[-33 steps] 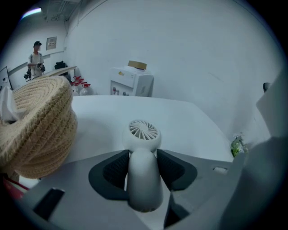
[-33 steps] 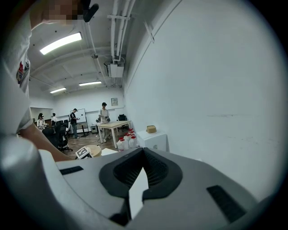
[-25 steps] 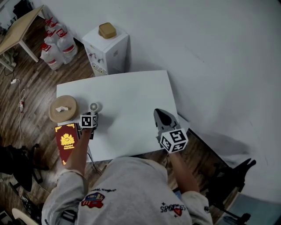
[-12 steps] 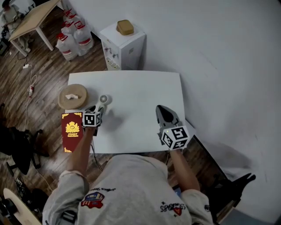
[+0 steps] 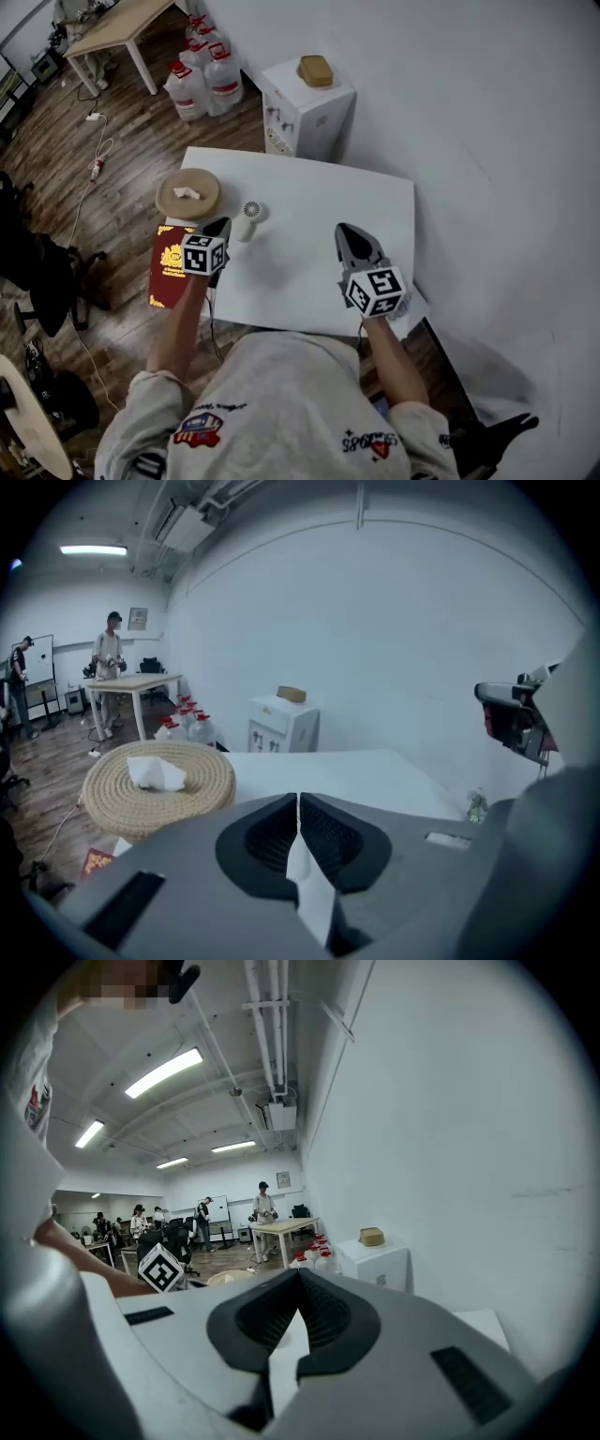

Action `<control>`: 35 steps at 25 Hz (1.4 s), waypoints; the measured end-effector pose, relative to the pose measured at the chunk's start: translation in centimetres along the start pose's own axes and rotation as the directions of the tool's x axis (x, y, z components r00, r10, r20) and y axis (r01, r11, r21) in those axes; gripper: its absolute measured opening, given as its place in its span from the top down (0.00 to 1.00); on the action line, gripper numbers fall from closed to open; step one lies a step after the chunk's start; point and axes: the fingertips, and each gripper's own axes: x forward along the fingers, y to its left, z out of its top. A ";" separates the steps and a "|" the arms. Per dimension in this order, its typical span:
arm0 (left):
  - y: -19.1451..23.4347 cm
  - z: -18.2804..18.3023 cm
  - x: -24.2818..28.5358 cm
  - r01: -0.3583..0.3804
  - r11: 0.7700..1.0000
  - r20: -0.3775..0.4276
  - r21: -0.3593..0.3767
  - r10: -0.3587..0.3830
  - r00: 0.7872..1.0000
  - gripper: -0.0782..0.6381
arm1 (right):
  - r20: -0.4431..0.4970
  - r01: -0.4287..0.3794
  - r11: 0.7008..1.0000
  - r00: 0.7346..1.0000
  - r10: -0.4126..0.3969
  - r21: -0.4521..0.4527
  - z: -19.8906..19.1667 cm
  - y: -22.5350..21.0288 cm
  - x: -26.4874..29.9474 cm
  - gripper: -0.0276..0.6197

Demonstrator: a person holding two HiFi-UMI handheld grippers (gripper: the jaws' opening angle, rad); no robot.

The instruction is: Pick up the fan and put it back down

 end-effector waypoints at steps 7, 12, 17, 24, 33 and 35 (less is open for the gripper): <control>-0.4 5.5 -4.6 -0.003 0.999 0.176 0.053 -0.007 0.984 0.88 | 0.020 -0.071 0.997 0.997 0.072 -0.026 1.1 2.3 2.6 0.97; -1.0 9.6 -8.7 -0.026 0.997 0.338 0.076 -0.001 0.941 0.88 | 0.066 -0.101 0.993 0.992 0.106 -0.067 2.3 3.4 3.5 0.97; -2.5 12.7 -11.4 -0.044 0.993 0.429 0.113 -0.009 0.903 0.88 | 0.137 -0.094 0.990 0.985 0.108 -0.105 3.8 3.7 3.9 0.97; -3.3 12.7 -11.7 -0.063 0.988 0.425 0.138 -0.001 0.905 0.88 | 0.160 -0.111 0.987 0.979 0.129 -0.114 4.4 4.0 4.3 0.97; -3.6 12.2 -11.7 -0.053 0.990 0.429 0.130 -0.007 0.903 0.88 | 0.157 -0.083 0.989 0.982 0.102 -0.121 4.2 3.5 4.3 0.97; -3.6 12.1 -11.5 -0.052 0.990 0.425 0.131 -0.009 0.905 0.88 | 0.155 -0.082 0.989 0.983 0.100 -0.120 4.1 3.4 4.2 0.97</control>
